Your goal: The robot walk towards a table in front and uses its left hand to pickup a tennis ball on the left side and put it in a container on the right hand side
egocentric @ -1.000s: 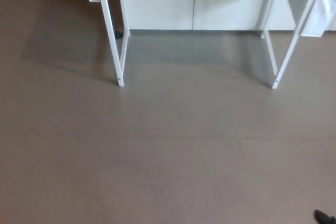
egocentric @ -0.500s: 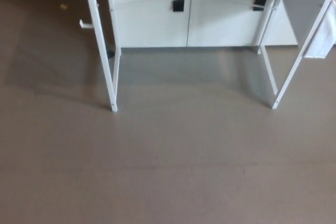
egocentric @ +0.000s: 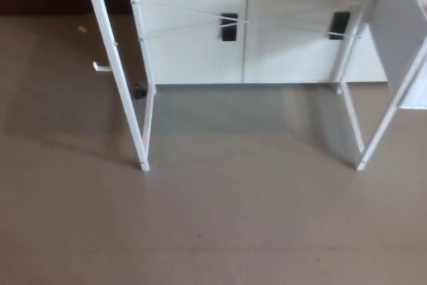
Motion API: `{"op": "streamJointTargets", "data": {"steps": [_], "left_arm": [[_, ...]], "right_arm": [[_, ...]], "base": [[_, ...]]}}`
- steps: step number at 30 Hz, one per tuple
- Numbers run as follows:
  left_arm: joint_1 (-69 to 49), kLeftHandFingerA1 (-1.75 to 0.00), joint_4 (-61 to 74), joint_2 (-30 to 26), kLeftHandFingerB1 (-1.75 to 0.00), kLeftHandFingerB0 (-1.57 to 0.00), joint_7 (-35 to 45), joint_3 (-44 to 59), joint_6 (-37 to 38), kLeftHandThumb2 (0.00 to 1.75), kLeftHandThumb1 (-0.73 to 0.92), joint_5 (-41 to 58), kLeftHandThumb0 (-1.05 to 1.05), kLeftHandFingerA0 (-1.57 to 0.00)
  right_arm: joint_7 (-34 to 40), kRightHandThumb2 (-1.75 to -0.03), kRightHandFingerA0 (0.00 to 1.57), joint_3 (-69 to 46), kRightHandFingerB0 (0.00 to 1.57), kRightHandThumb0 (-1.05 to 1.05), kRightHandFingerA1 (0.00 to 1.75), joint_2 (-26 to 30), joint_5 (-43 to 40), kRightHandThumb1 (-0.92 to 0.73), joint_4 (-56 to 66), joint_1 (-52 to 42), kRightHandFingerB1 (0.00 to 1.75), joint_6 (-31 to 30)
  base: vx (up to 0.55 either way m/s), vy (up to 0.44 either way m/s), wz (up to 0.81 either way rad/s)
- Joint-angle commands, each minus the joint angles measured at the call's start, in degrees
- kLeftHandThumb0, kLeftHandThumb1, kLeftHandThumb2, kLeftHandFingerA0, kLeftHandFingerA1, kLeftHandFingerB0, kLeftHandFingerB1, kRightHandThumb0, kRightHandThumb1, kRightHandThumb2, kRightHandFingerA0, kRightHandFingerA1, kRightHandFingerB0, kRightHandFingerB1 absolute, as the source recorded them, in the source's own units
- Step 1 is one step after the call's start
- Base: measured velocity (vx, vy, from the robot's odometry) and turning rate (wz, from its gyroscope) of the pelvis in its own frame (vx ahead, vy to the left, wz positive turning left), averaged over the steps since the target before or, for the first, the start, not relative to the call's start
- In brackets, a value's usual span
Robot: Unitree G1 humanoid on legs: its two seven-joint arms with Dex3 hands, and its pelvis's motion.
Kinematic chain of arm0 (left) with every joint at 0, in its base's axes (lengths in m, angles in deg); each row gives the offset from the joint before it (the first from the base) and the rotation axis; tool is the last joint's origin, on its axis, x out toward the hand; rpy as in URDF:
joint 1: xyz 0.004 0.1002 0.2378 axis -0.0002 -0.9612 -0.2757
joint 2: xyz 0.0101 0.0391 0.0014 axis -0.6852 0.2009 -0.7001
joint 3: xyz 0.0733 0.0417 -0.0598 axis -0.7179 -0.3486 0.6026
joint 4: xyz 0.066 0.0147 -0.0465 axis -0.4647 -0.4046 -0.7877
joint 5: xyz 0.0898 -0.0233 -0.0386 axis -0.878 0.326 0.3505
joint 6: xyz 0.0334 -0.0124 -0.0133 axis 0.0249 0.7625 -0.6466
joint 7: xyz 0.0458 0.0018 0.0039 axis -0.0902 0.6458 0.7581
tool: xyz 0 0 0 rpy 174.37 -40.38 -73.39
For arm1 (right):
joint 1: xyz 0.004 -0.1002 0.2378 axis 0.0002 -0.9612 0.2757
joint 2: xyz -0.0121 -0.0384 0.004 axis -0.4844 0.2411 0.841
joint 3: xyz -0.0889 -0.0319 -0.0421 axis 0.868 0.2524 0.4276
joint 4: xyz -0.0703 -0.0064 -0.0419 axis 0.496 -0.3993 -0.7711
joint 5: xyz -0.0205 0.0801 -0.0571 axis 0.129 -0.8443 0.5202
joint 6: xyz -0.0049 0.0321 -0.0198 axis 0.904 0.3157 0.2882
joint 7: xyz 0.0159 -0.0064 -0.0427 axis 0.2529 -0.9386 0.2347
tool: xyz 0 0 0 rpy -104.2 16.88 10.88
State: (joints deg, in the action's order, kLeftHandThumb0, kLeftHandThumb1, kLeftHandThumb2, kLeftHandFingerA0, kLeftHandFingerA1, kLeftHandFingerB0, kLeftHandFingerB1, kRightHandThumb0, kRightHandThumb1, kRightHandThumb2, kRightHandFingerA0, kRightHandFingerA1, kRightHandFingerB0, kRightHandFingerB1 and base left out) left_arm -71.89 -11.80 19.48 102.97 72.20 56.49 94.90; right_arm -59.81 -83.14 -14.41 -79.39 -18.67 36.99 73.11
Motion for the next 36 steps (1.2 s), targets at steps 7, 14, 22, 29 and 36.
{"op": "streamJointTargets", "data": {"steps": [7, 14, 22, 29, 36], "left_arm": [[0.27, -0.38, 1.7, -1.71, -0.31, -0.23, -0.59, -0.14, 0.88, 0.57, 0.48, -0.33, -0.2, -0.21], [-0.89, -0.39, 1.35, -2.03, -0.3, -0.26, -2.63, -0.96, 1.98, 0.54, 0.48, -1.64, -0.17, -0.3], [-0.92, -0.39, 2.33, -2.58, -0.3, -0.26, -1.98, -1.38, 1.88, 0.54, 0.48, -1.39, -0.14, -0.29], [-0.48, -0.39, 3.24, -3.1, -0.3, -0.27, -3.42, -2.74, 2.16, 0.54, 0.46, -2.42, -0.18, -0.3], [-0.25, -0.38, 5.21, -3.03, -0.3, -0.26, -5.04, -3.18, 1.3, 0.54, 0.47, -2.81, -0.18, -0.31]], "right_arm": [[-1.39, -0.82, 0.01, -1.29, 0.0, 0.0, 0.27, 1.97, -1.58, -0.84, -2.26, 1.05, 0.14, 1.33], [-1.85, -0.82, 0.01, 0.37, 0.0, -0.09, 0.26, 2.71, -0.29, -0.82, -6.33, 1.68, 0.16, 3.12], [-1.91, -0.8, 0.0, 0.12, 0.02, -0.04, 0.25, 2.14, -1.33, -0.83, -7.39, 1.17, 0.18, 4.22], [-1.52, -0.8, 0.01, 0.73, 0.0, -0.08, 0.27, 2.38, -0.51, -0.83, -5.16, 1.37, 0.19, 2.67], [-1.78, -0.8, 0.01, 0.41, 0.0, -0.04, 0.3, 1.81, -1.57, -0.83, -6.43, 3.47, 0.18, 2.96]], "base": [[0.24, 0.057, -0.12], [0.33, 0.224, -0.1], [0.24, 0.038, 0.09], [0.29, -0.092, 0.24], [0.24, 0.02, -0.07]]}}
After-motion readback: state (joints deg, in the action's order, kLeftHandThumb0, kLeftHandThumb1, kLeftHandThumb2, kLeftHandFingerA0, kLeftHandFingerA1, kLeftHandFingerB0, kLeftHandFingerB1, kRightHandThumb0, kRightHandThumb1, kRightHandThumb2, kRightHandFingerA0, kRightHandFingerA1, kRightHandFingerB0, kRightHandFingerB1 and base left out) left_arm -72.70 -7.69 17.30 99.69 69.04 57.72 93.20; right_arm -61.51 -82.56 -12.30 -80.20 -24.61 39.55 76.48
